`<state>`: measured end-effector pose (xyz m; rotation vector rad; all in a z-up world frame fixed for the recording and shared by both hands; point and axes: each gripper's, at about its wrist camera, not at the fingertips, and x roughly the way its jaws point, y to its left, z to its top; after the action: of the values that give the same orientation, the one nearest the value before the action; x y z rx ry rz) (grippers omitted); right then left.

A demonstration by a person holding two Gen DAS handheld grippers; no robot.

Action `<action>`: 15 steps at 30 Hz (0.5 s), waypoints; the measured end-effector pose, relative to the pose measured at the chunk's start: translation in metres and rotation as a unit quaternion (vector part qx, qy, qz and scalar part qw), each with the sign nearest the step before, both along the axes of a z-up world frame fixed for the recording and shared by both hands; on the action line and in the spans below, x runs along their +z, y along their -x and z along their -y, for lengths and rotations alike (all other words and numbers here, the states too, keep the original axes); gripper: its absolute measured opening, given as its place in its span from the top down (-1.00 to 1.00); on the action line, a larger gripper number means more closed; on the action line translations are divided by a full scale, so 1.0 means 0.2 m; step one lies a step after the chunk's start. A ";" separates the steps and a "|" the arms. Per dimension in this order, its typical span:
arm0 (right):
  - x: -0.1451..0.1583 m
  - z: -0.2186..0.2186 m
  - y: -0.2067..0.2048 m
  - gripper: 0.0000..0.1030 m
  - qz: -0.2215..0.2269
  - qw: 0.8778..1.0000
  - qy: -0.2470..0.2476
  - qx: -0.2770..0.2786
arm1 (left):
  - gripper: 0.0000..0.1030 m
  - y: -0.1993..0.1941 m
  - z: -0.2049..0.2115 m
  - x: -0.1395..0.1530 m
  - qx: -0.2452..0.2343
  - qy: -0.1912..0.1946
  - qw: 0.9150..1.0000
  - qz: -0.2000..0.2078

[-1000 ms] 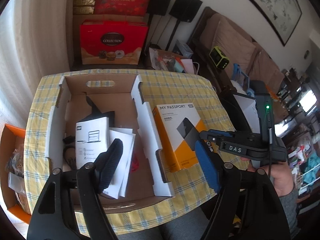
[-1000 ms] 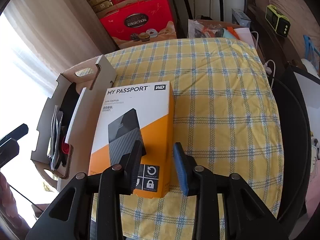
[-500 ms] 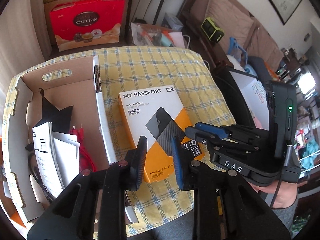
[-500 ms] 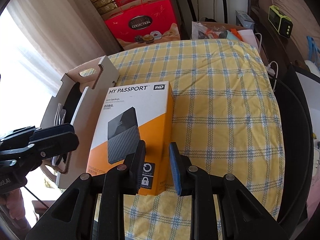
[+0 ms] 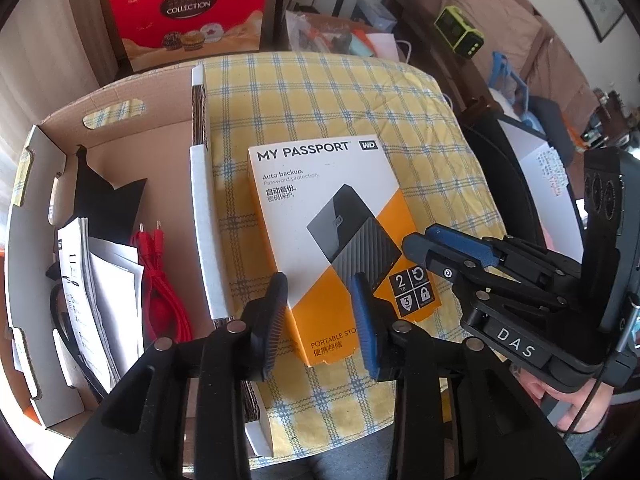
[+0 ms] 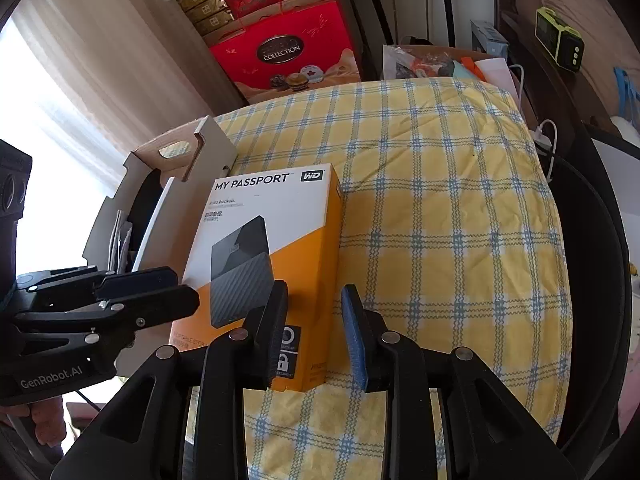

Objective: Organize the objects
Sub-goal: 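Release the tray wall with the left tool while the right tool lifts the My Passport box, then carry the My Passport box over the tray with the right tool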

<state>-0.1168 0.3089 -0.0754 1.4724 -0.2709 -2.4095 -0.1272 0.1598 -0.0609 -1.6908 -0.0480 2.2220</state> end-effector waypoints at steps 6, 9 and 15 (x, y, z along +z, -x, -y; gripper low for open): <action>-0.01 -0.03 0.01 0.43 0.006 1.000 0.028 -0.010 | 0.13 0.01 0.01 -0.07 0.013 -0.016 0.999 0.028; -0.05 -0.08 0.03 0.37 0.028 0.996 0.082 -0.021 | 0.07 0.01 0.01 -0.07 0.016 -0.022 0.999 0.026; -0.04 -0.08 0.03 0.22 0.038 0.994 0.094 -0.031 | 0.19 0.00 0.00 -0.05 0.012 -0.036 0.999 0.013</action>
<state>-0.1235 0.3240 -0.0844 1.4921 -0.5535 -2.3043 -0.1263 0.1600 -0.0701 -1.6880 -0.1542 2.1885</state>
